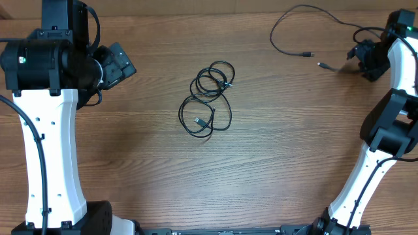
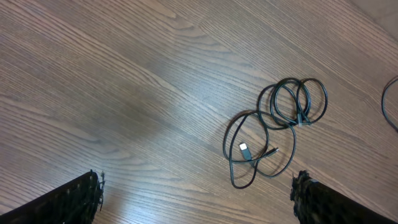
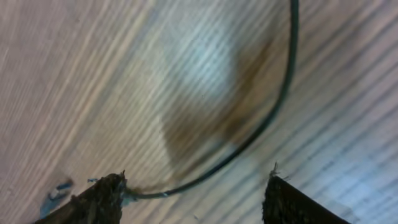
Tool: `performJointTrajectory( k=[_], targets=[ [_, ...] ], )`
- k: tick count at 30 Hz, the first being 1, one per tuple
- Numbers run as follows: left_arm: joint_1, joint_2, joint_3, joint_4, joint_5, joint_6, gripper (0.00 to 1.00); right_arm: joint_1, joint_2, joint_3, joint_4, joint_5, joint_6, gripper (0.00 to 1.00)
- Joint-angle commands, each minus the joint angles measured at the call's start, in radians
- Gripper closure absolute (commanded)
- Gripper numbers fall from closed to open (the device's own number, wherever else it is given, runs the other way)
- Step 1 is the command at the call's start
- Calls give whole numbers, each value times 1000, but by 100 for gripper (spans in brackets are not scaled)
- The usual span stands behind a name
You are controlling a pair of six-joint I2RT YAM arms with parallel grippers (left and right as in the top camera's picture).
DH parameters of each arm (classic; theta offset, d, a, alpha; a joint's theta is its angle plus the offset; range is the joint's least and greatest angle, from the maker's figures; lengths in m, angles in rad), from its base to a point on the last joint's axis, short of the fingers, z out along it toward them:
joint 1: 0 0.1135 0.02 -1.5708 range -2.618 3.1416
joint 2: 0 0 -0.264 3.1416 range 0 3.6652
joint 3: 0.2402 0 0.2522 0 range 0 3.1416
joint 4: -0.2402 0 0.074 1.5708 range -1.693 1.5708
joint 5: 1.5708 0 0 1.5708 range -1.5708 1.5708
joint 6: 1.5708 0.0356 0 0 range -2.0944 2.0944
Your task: Untangle cables
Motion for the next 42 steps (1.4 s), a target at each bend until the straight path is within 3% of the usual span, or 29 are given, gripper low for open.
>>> performJointTrajectory(
  k=[1, 6, 8, 13, 19, 27, 32, 40, 41, 42],
  targets=[
    [2, 5, -5, 4, 1, 9, 0, 10, -3, -6, 6, 6, 70, 32],
    [2, 5, -5, 5, 1, 10, 0, 12, -3, -40, -2, 13, 167, 32],
    [2, 5, -5, 4, 2, 10, 1, 12, -3, -67, 4, 13, 208, 27],
    [2, 5, -5, 4, 1, 9, 0, 12, -3, -139, 117, -21, 217, 28],
    [2, 5, -5, 4, 1, 9, 0, 12, -3, -149, 209, -36, 219, 47],
    [2, 5, -5, 4, 1, 10, 1, 12, -3, -154, 368, -100, 222, 96],
    [2, 5, -5, 4, 1, 10, 0, 9, -3, -135, 499, -224, 222, 96],
    [2, 5, -5, 4, 1, 9, 1, -32, -3, 17, 527, -318, 222, 95],
    [2, 5, -5, 4, 1, 10, 1, -37, -3, 24, 537, -357, 222, 91],
    [2, 5, -5, 4, 1, 10, 0, -39, -3, 25, 541, -388, 222, 74]
  ],
)
